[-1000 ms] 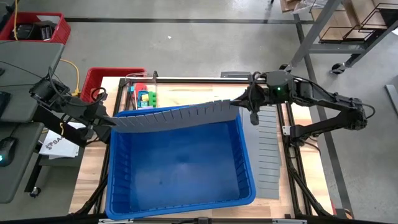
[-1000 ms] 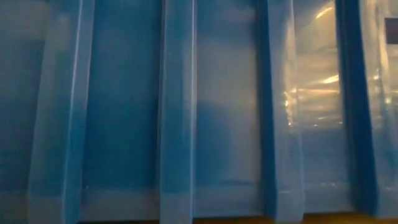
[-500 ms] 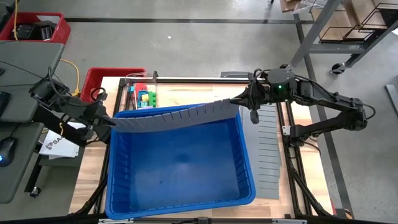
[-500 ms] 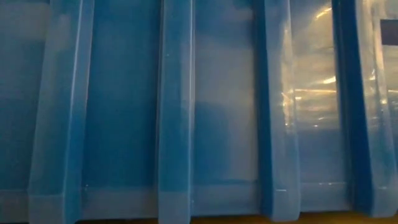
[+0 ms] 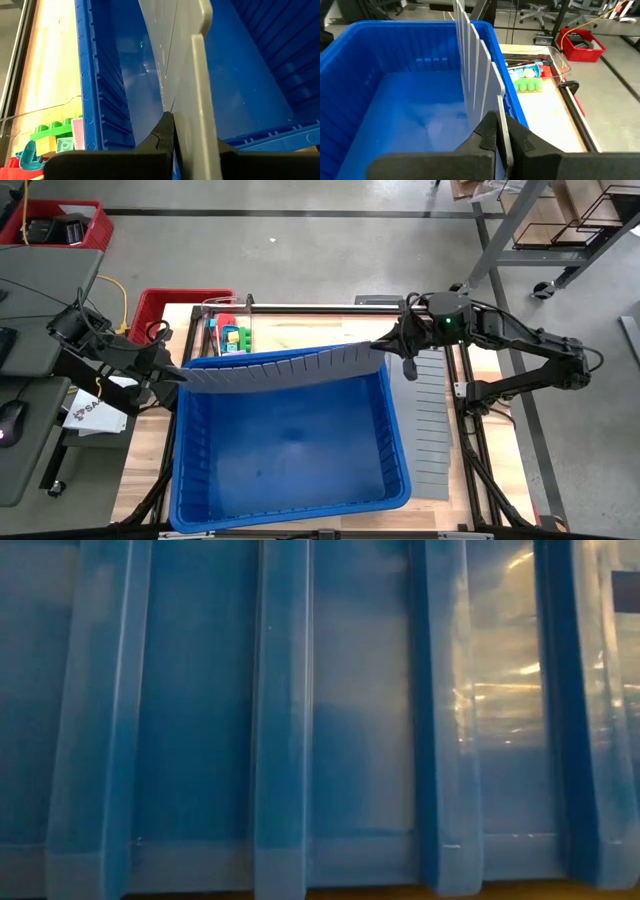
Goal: Sort blocks
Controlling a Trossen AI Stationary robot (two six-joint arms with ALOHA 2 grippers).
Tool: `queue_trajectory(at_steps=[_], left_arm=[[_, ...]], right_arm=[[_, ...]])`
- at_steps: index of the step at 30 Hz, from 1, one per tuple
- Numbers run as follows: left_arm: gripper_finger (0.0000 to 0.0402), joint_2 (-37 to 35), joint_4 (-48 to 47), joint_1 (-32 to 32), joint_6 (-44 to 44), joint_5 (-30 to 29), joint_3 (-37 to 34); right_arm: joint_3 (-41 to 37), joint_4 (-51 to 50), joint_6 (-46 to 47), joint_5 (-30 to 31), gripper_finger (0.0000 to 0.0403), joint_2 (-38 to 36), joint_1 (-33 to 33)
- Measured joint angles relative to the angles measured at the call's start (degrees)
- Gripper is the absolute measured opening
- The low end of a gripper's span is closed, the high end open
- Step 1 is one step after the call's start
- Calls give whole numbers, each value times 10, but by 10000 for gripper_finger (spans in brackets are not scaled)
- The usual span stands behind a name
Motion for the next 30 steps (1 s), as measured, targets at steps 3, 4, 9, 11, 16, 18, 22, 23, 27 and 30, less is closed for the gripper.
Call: queue_trajectory(at_steps=[3,4,9,11,16,18,22,23,27,30], left_arm=[[1,0,0,0,0,-1,0],[1,0,0,0,0,-2,0],[1,1,5,0,-1,-6,0],[1,1,7,0,0,-10,0],[1,1,7,0,-18,-10,-19],[1,0,5,0,-40,-7,-38],[1,-1,15,0,-52,16,-76],[1,-1,17,0,-56,20,-81],[1,-1,17,0,-62,15,-87],[1,-3,11,0,-84,0,-88]], right_arm=[[0,-9,-1,4,0,1,0],[0,-14,2,4,0,3,0],[0,-65,10,6,0,8,0],[0,-77,12,6,0,9,0],[0,-79,11,6,0,8,0],[0,-80,12,5,0,8,0],[-1,-83,12,4,0,7,0],[-1,-85,12,4,0,7,0],[-1,-95,12,3,0,12,0],[-1,-112,10,9,0,18,0]])
